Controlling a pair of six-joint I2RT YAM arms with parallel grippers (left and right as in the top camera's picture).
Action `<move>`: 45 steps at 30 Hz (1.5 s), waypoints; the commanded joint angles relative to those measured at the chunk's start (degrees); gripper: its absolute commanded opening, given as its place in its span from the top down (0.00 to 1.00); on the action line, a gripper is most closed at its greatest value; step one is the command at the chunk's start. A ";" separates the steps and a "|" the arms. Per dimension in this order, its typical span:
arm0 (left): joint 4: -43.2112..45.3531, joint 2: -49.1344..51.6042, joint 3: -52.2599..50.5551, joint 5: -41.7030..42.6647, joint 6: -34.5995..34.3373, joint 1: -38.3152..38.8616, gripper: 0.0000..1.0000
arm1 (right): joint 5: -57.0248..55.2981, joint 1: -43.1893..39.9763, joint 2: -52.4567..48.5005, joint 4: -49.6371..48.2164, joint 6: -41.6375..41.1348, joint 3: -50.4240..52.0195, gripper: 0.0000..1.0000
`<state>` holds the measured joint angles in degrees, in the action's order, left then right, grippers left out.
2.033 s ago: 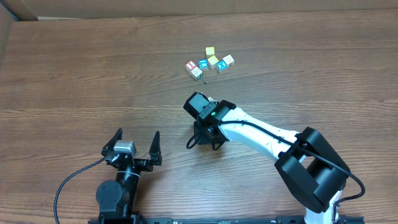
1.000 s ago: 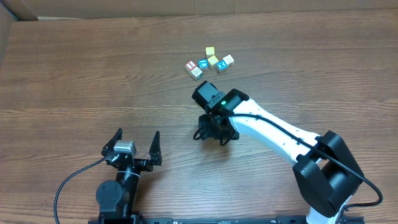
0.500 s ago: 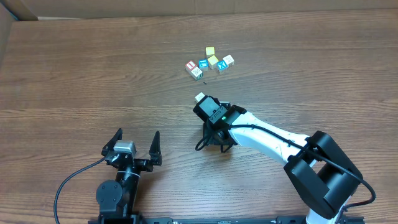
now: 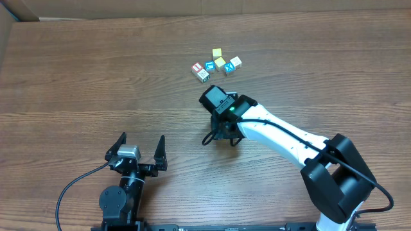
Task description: Flip 3 blocks
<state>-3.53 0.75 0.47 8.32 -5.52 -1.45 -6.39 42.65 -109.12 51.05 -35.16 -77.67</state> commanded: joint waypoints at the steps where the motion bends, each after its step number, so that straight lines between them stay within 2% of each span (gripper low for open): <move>1: -0.11 -0.42 -0.20 0.07 1.27 0.46 0.00 | -0.92 -1.64 1.46 -0.52 -6.01 0.63 0.44; 7: -0.11 -0.42 -0.20 0.07 1.29 0.46 0.00 | -1.36 -1.64 1.27 -8.94 -11.63 6.23 0.44; 12: -0.11 -0.42 -0.20 0.07 1.27 0.46 0.00 | -2.86 -1.64 1.11 -13.44 -11.58 9.42 0.46; 16: -0.11 -0.42 -0.20 0.07 1.29 0.46 0.00 | -2.89 -1.64 1.11 -13.51 -11.58 9.44 0.53; 18: -0.11 -0.42 -0.20 0.07 1.27 0.46 0.00 | -3.15 -1.70 1.11 -13.42 -11.45 9.38 0.53; 27: -0.11 -0.42 -0.20 0.07 1.27 0.46 0.00 | -5.62 -1.88 4.96 -6.95 -9.55 2.54 0.46; 33: -0.13 -0.42 -0.20 0.07 1.27 0.46 0.00 | -5.40 -1.90 5.07 -6.10 -14.95 4.22 0.44; 39: -0.11 -0.42 -0.20 0.07 1.29 0.46 0.00 | -5.29 -1.90 3.56 -10.19 -20.57 8.98 0.48; 45: -0.11 -0.42 -0.20 0.07 1.27 0.46 0.00 | -5.16 -1.90 2.80 -13.11 -21.90 11.02 0.50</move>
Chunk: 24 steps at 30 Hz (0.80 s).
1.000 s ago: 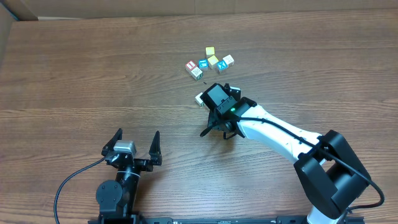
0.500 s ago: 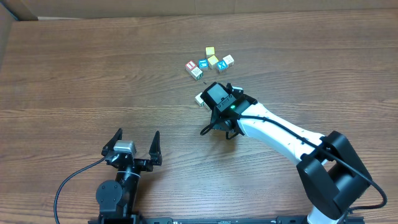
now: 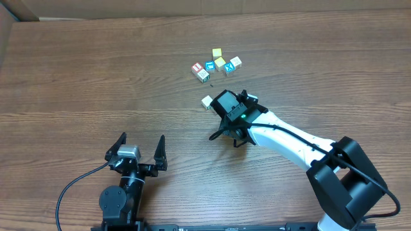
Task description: Flip 3 blocks
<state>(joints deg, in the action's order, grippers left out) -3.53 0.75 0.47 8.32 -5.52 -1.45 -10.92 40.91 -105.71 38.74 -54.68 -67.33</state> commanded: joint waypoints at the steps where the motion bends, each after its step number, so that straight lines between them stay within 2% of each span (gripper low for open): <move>1: -0.11 -0.44 -0.20 0.07 1.29 0.46 0.00 | -0.66 -0.15 -0.61 -1.29 -2.36 0.76 0.51; 5: -0.11 -0.42 -0.20 0.07 1.29 0.46 0.00 | -0.66 -0.15 -0.61 -2.47 -0.92 0.76 0.62; 7: -0.11 -0.42 -0.20 0.07 1.27 0.46 0.00 | -0.66 -0.15 -0.61 -2.23 1.44 0.79 0.64; 10: -0.11 -0.42 -0.20 0.07 1.27 0.46 0.00 | -0.68 -0.15 -0.61 -2.21 4.57 0.79 0.64; 13: -0.11 -0.44 -0.20 0.07 1.27 0.46 0.00 | -1.36 -0.15 -0.61 -2.78 5.73 0.79 0.58; 19: -0.11 -0.42 -0.20 0.07 1.27 0.46 0.00 | -6.40 -0.15 -0.61 -3.85 9.27 0.81 0.55; 24: -0.11 -0.42 -0.20 0.07 1.27 0.46 0.00 | -4.31 -0.09 -0.72 -5.33 8.63 1.55 0.54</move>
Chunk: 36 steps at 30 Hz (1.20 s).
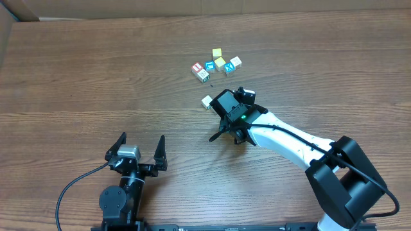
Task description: Flip 3 blocks
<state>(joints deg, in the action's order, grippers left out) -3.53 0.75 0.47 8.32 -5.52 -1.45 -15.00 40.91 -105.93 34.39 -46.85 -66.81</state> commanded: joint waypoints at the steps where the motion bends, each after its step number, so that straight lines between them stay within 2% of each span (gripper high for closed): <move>1: -0.11 -0.42 -0.20 0.07 1.29 0.46 0.00 | 0.48 -0.11 -0.57 -1.64 -0.22 1.40 0.54; 9: -0.11 -0.42 -0.20 0.07 1.29 0.46 0.00 | 2.21 0.00 -0.61 -3.52 -2.60 2.34 0.56; 11: -0.11 -0.44 -0.20 0.07 1.29 0.46 0.00 | 2.21 -0.11 -0.61 -4.57 -1.03 2.34 0.59; 15: -0.11 -0.42 -0.20 0.07 1.27 0.46 0.00 | 2.23 -0.11 -0.61 -5.84 5.40 2.34 0.58; 20: -0.11 -0.42 -0.20 0.07 1.29 0.46 0.00 | 2.25 -0.11 -0.59 -5.64 7.41 2.19 0.57; 27: -0.11 -0.42 -0.20 0.07 1.27 0.46 0.00 | 2.29 -0.11 0.07 -5.16 8.33 2.08 0.47; 30: -0.11 -0.42 -0.20 0.07 1.27 0.46 0.00 | 3.65 -0.11 0.04 -4.96 8.33 2.08 0.35; 36: -0.11 -0.42 -0.20 0.07 1.29 0.46 0.00 | 6.78 -0.11 0.04 -3.67 8.33 2.47 0.33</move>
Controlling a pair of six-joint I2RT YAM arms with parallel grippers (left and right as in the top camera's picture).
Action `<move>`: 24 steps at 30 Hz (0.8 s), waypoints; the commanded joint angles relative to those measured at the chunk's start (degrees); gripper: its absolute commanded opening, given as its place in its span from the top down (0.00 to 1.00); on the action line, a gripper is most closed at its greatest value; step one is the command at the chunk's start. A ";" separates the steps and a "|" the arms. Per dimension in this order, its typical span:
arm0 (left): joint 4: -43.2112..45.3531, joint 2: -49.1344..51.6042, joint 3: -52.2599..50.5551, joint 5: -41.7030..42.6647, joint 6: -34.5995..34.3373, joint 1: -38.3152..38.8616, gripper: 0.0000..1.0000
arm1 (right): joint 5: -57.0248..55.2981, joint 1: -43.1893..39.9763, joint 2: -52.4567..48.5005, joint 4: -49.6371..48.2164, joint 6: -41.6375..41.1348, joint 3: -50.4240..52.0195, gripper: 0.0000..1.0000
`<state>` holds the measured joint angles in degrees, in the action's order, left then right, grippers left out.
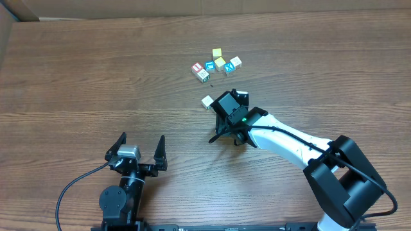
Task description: Flip 3 blocks
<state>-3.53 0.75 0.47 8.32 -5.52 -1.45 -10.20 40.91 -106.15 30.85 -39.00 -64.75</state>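
A lone white block [207, 101] lies on the table below a cluster of several small lettered blocks [217, 65]. My right gripper [239, 95] hovers just right of the lone block, not touching it. Its fingers look apart with nothing between them, and its wrist body [226, 108] partly hides them. Near the front edge my left gripper [140, 146] rests open and empty, far from all the blocks.
The wooden table [77, 77] fills the view, with cardboard [19, 9] at the back left corner. A black cable [217, 135] hangs under the right wrist. The right arm [289, 141] stretches in from the front right.
My right gripper has shifted a little to the left, closer to the lone white block. The block, the cluster and the left arm have not moved.
At first my right gripper stood over the spot below the cluster, where no lone block showed. Then the gripper was further right and a white block lay bare there. The gripper stayed to its right and is now slightly nearer to it.
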 commanded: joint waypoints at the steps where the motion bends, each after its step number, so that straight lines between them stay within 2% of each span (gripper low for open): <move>1: -0.11 -0.42 -0.20 0.07 1.29 0.46 0.00 | 1.97 -0.11 0.26 -0.13 0.48 0.59 0.33; 6: -0.11 -0.42 -0.20 0.07 1.29 0.46 0.00 | 1.97 -0.11 0.24 -0.35 0.46 1.49 0.38; 13: -0.11 -0.42 -0.20 0.07 1.27 0.46 0.00 | 1.95 -0.11 0.22 -0.74 0.42 1.79 0.39; 20: -0.11 -0.42 -0.20 0.07 1.27 0.46 0.00 | 0.66 -0.11 0.22 -2.62 0.46 1.79 0.58; 24: -0.11 -0.42 -0.20 0.07 1.27 0.46 0.00 | 0.66 -0.11 0.22 -1.86 0.46 1.79 0.63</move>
<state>-3.53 0.75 0.47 8.32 -5.52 -1.45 -8.93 40.91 -106.15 28.95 -38.96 -63.31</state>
